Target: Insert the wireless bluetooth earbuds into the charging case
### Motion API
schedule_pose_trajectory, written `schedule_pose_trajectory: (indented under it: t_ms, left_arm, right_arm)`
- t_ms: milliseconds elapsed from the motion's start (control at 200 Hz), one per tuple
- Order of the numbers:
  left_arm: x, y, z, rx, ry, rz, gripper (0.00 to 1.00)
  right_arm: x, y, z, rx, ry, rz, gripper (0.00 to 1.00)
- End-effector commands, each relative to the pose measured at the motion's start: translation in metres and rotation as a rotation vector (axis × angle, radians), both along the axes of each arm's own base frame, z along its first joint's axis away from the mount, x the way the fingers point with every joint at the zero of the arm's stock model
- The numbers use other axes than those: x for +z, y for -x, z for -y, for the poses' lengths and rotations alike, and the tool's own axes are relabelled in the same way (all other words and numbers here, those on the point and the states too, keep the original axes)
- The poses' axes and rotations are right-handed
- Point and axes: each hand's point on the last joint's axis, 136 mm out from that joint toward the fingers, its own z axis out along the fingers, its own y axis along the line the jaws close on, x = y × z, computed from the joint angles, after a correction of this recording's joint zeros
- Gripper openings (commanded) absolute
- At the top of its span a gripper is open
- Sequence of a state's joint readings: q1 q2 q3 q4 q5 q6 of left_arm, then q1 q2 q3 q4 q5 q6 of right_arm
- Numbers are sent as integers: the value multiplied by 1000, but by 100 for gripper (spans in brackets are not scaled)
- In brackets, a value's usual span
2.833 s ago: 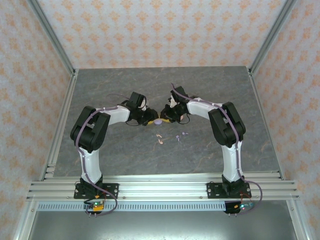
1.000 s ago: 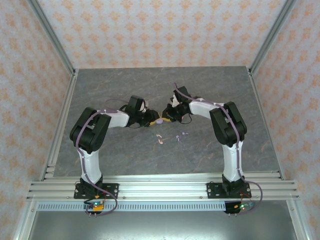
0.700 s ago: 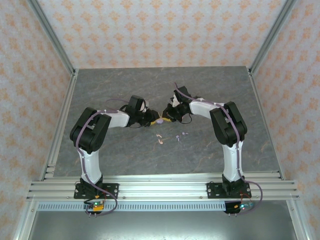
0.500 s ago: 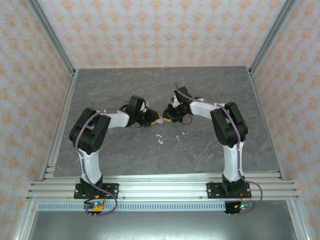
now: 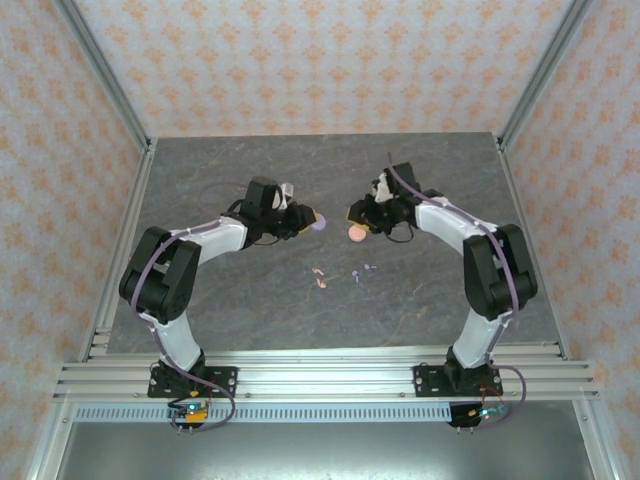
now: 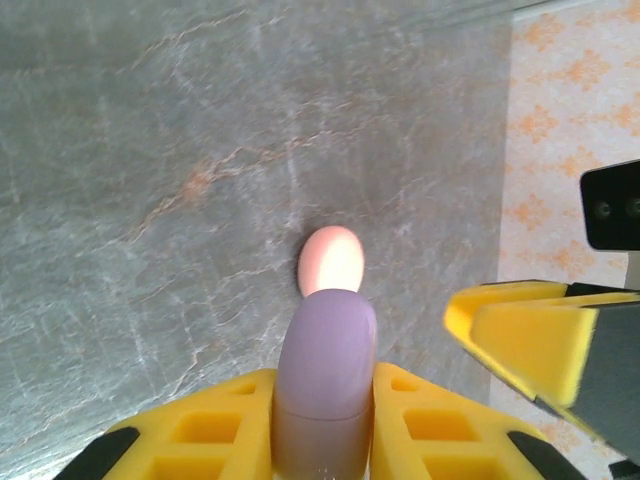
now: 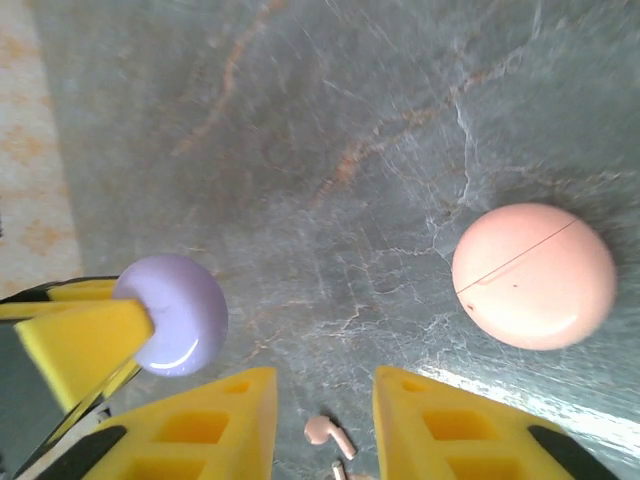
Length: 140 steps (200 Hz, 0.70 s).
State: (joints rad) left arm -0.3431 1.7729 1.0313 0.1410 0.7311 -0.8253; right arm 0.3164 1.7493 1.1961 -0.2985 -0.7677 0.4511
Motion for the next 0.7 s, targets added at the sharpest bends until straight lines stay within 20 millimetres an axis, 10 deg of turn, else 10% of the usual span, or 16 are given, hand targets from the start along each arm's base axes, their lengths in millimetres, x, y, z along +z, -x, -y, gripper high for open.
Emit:
schedule_pose_trajectory:
  t_ms: [0,696]
  left_arm:
    - [59,-4,5,-73,35,163,22]
    - [166,37,31,-290,145,438,22]
  right_arm:
    - [35,8,8,70,-65,103,35]
    - [144,35,-14,273,-263,362,50]
